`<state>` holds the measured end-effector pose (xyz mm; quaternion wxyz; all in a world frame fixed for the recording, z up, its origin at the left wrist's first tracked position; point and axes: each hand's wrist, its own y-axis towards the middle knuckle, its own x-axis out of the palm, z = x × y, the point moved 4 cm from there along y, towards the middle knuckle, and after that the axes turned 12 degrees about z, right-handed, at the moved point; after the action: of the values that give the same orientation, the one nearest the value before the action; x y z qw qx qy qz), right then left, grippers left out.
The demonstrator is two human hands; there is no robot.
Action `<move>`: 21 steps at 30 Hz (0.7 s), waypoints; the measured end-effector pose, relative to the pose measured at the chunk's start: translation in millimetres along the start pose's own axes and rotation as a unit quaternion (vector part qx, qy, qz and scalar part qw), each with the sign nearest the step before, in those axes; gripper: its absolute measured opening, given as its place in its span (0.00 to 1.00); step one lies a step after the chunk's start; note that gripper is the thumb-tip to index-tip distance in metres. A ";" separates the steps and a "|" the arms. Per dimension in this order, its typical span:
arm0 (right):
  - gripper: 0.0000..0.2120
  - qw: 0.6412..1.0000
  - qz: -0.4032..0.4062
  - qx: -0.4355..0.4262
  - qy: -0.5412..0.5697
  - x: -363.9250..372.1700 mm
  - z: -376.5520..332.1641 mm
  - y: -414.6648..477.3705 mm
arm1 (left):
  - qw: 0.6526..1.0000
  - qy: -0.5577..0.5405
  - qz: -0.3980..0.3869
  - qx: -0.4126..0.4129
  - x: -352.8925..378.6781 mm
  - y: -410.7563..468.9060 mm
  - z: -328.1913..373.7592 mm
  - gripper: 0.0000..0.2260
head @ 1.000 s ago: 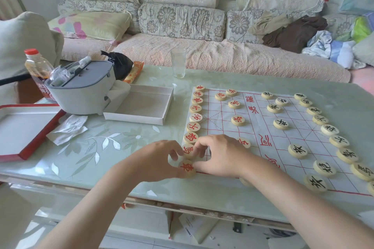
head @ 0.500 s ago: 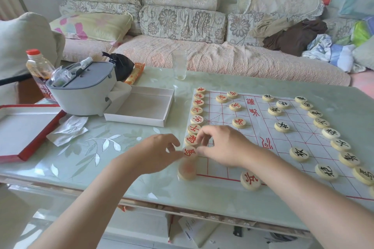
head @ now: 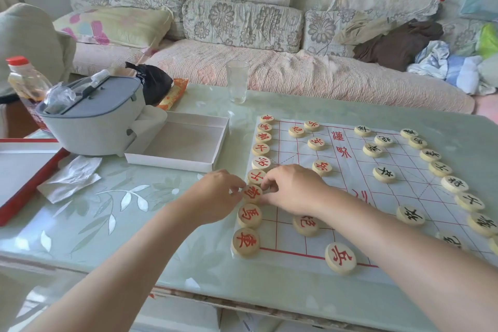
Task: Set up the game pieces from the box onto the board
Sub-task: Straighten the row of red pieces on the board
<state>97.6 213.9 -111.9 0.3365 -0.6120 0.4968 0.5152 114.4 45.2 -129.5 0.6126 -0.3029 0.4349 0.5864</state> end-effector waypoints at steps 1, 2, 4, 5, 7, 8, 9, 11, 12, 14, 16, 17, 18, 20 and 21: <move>0.15 1.000 0.000 -0.002 0.000 -1.0 0.2 -0.4 | 1.000 -0.004 0.004 -0.003 0.3 1.0 -1.4 0.11; 0.13 1.000 0.001 -0.003 -0.001 -2.0 1.1 -0.6 | 1.000 -0.008 0.009 -0.007 0.5 1.9 -2.6 0.10; 0.11 1.000 0.003 -0.005 -0.003 -3.5 2.8 -1.6 | 1.000 -0.013 0.018 -0.014 0.6 2.2 -3.6 0.11; 0.11 1.000 0.003 -0.005 0.000 -4.1 2.8 -2.3 | 1.000 -0.016 0.019 -0.018 0.6 1.9 -3.7 0.12; 0.13 1.000 0.001 -0.006 0.007 -4.3 1.3 -3.3 | 1.000 -0.020 0.016 -0.017 0.0 1.1 -2.8 0.14; 0.14 1.000 0.000 -0.005 0.009 -3.8 0.4 -3.3 | 1.000 -0.019 0.014 -0.014 -0.4 0.9 -2.1 0.14; 0.15 1.000 -0.001 -0.005 0.011 -3.2 -0.3 -3.3 | 1.000 -0.017 0.014 -0.011 -0.7 0.7 -1.6 0.14; 0.15 1.000 0.002 -0.007 0.008 -1.4 -1.4 -2.9 | 1.000 -0.018 0.018 -0.009 -1.4 0.1 -1.1 0.13; 0.14 1.000 0.004 -0.009 0.006 -0.2 -1.6 -2.6 | 1.000 -0.018 0.019 -0.009 -1.5 -0.4 -1.4 0.13; 0.15 1.000 -0.002 -0.011 0.002 0.6 -1.6 -2.7 | 1.000 -0.019 0.019 -0.009 -1.4 -0.7 -2.5 0.14; 0.15 1.000 -0.006 -0.007 0.004 -3.3 -0.5 -1.8 | 1.000 -0.022 0.015 -0.014 -2.4 0.5 -4.3 0.16; 0.15 1.000 0.000 -0.002 0.009 -6.9 1.0 0.0 | 0.999 -0.023 0.015 -0.018 -3.5 2.1 -5.0 0.15; 0.14 1.000 0.012 0.003 0.014 -11.1 3.3 2.8 | 0.999 -0.024 0.017 -0.023 -4.5 4.4 -5.2 0.15; 0.11 0.999 0.036 0.008 0.014 -17.5 8.4 9.8 | 0.999 -0.021 0.022 -0.030 -5.6 9.0 -4.2 0.14; 0.12 0.999 0.042 0.004 0.009 -18.9 10.2 12.9 | 0.999 -0.017 0.022 -0.031 -4.8 11.4 -2.3 0.14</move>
<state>82.7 224.6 -94.8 0.3122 -0.5944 0.5269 0.5211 103.2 42.5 -124.6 0.5969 -0.3021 0.4125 0.6183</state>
